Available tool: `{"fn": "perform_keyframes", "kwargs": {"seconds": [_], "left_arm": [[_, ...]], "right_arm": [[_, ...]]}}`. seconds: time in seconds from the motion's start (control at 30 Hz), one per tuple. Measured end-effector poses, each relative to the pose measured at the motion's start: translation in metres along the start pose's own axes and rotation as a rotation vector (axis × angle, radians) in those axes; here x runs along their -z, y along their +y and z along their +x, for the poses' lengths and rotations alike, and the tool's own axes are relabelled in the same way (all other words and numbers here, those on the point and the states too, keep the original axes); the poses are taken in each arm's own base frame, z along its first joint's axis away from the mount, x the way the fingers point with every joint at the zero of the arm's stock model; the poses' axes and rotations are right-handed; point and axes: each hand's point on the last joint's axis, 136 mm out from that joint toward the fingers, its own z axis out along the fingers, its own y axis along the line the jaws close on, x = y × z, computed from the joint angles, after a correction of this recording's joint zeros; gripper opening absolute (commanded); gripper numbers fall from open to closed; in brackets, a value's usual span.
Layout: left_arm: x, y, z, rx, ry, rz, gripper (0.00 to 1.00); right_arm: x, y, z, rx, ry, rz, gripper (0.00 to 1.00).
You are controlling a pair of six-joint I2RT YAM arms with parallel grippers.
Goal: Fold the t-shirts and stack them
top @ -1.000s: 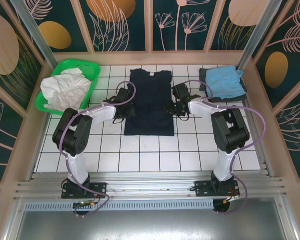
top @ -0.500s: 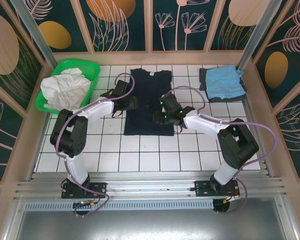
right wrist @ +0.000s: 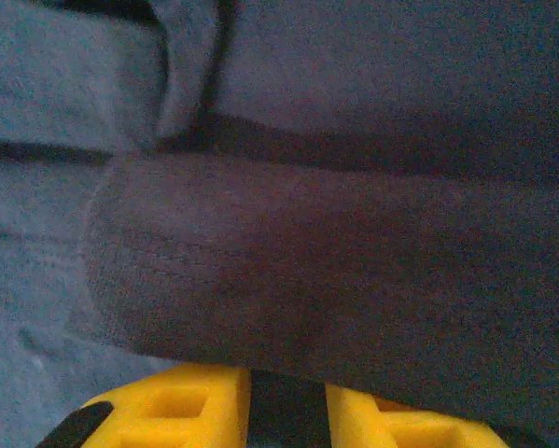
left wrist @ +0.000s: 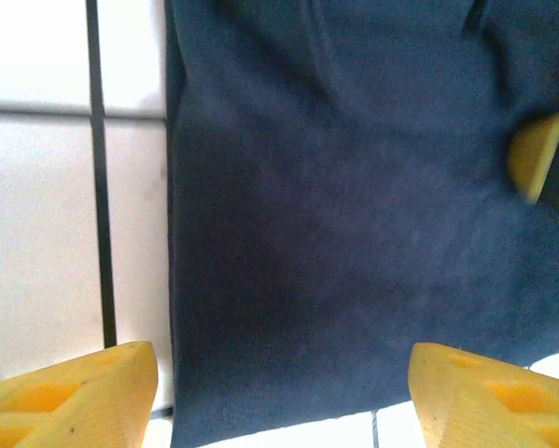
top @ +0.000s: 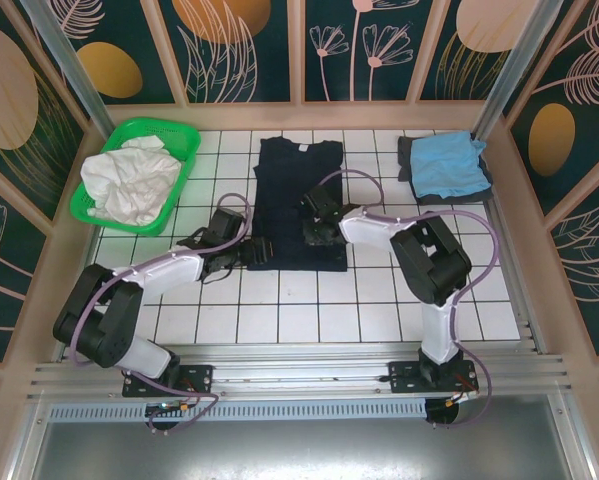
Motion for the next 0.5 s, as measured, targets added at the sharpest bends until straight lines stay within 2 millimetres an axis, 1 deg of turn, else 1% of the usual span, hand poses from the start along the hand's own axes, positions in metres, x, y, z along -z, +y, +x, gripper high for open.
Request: {"fn": "perform_keyframes", "kwargs": {"seconds": [0.1, 0.23, 0.4, 0.5], "left_arm": [[-0.006, 0.004, 0.011, 0.001, 0.030, -0.004, 0.70], [-0.012, 0.007, 0.014, 0.003, 0.038, -0.011, 0.70], [-0.015, 0.013, 0.015, 0.004, 0.039, -0.043, 0.73], [-0.017, 0.018, 0.009, -0.002, 0.034, -0.087, 0.75]], "right_arm": [[-0.001, 0.003, -0.015, 0.008, -0.020, 0.014, 0.28], [-0.005, 0.000, -0.041, 0.000, -0.049, 0.017, 0.28], [-0.025, -0.008, -0.086, -0.004, -0.089, 0.019, 0.28], [-0.038, -0.008, -0.116, -0.001, -0.119, 0.010, 0.28]]}}
